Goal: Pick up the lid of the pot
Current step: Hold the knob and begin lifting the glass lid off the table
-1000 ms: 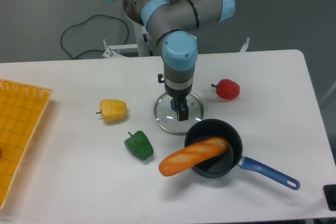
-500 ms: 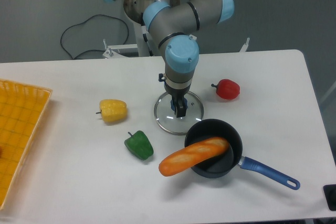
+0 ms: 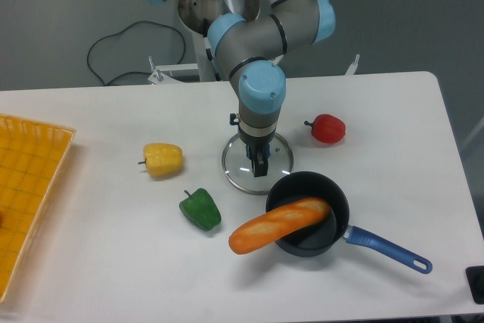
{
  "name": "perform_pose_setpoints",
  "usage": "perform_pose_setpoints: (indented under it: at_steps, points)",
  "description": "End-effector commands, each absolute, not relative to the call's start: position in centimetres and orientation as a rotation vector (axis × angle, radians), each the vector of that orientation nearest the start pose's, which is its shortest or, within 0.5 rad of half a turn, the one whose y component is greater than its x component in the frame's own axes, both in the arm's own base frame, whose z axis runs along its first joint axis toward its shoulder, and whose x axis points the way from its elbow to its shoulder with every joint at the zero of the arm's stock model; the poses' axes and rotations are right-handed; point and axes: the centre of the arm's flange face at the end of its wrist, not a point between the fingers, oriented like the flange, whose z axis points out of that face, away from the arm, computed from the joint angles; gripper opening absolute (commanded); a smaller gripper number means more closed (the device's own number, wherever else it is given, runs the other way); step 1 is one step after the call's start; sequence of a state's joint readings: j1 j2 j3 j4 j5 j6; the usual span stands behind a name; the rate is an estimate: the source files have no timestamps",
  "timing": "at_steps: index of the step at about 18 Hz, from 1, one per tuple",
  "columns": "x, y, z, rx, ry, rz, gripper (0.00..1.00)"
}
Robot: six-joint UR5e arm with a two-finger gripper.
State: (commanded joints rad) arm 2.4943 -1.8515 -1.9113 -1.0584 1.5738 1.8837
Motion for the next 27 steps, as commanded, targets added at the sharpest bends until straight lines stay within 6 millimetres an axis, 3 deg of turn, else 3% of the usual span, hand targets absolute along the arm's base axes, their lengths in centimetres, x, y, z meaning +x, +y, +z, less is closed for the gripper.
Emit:
perform_pose_setpoints:
  at_steps: [15, 17, 20, 24, 26, 27]
  points:
    - [-33.2, 41.1, 21.4, -2.820, 1.459, -0.148, 0.99]
    - [-33.3, 41.1, 21.5, -2.823, 1.453, -0.146, 0.88]
    - [-33.5, 41.4, 21.9, -2.828, 1.447, -0.136, 0.79]
    - [-33.6, 41.5, 22.2, -2.839, 1.428, -0.128, 0.47]
    - [-33.6, 41.6, 22.2, -2.846, 1.418, -0.127, 0.34]
    - [-33.6, 41.6, 22.2, -2.845, 1.421, -0.127, 0.34]
